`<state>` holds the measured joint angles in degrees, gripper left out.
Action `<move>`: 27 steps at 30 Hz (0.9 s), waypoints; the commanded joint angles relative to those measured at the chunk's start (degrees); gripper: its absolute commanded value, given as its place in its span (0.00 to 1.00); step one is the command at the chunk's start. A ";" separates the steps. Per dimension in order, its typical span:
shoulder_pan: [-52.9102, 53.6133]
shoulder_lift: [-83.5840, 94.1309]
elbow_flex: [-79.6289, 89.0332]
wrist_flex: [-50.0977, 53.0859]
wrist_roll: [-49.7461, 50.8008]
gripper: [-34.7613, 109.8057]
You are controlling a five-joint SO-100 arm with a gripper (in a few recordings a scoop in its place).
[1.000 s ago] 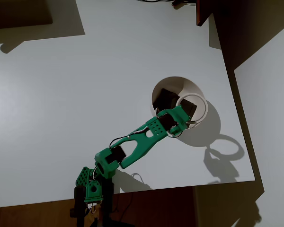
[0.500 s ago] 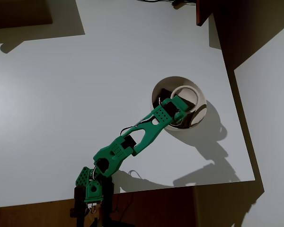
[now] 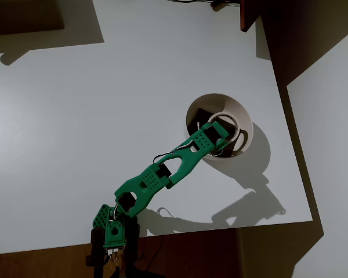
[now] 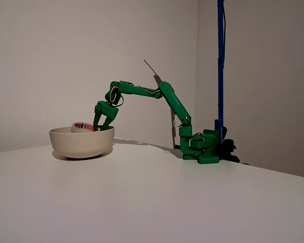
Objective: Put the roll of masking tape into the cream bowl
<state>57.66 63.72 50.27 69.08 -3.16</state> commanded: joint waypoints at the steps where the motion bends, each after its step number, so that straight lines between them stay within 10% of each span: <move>1: 0.88 4.48 -5.10 -0.88 0.09 0.39; 10: 0.97 7.21 -5.10 -2.02 3.60 0.18; 27: -8.79 33.13 -4.83 12.83 11.34 0.18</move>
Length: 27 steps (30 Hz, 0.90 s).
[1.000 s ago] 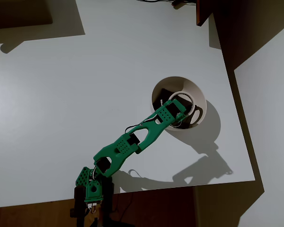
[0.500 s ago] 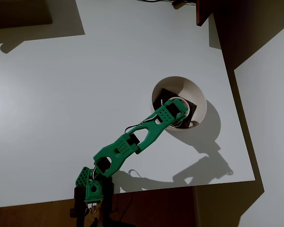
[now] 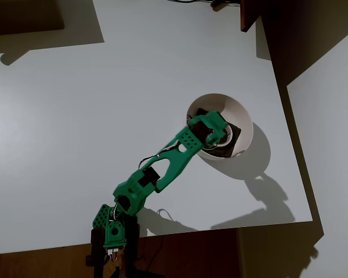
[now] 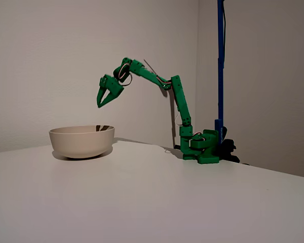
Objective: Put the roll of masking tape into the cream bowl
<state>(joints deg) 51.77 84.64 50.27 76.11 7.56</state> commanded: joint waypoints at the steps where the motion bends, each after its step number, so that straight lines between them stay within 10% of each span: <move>1: -4.57 13.97 -4.66 8.09 0.53 0.18; 27: -44.38 82.88 71.37 6.42 -8.09 0.18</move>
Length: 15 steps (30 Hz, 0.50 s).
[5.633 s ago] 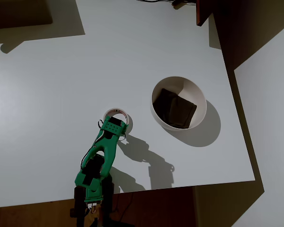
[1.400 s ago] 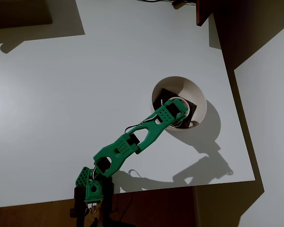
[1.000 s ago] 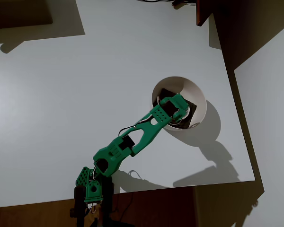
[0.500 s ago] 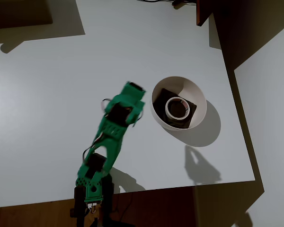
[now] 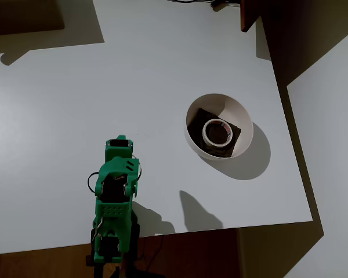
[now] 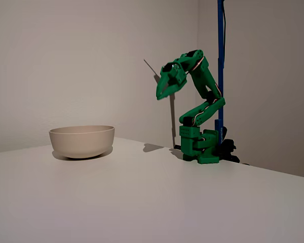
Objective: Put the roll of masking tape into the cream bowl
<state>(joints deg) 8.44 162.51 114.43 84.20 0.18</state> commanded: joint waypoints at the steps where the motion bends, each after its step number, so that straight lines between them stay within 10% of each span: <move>1: -1.67 6.77 10.11 -2.72 -0.70 0.18; 15: -8.79 20.92 34.80 -8.79 1.32 0.18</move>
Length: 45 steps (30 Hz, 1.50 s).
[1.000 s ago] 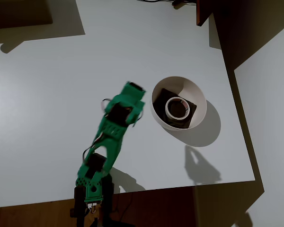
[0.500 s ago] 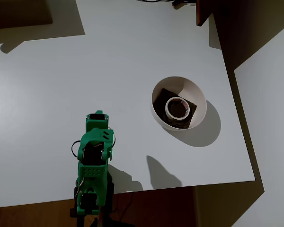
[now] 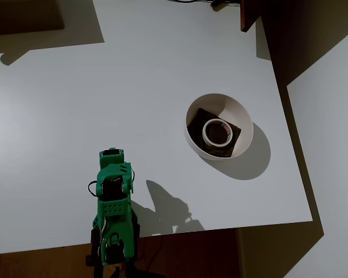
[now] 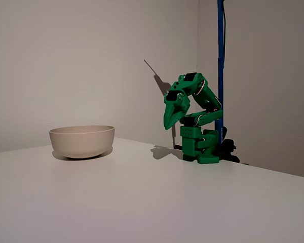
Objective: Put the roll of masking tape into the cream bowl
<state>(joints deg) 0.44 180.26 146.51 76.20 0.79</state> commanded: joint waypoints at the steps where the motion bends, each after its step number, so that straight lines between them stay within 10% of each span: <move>1: -0.70 4.39 4.22 -0.88 0.35 0.18; 45: -1.05 13.97 20.30 3.16 -2.02 0.19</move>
<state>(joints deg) 0.35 193.97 166.64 78.84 -0.79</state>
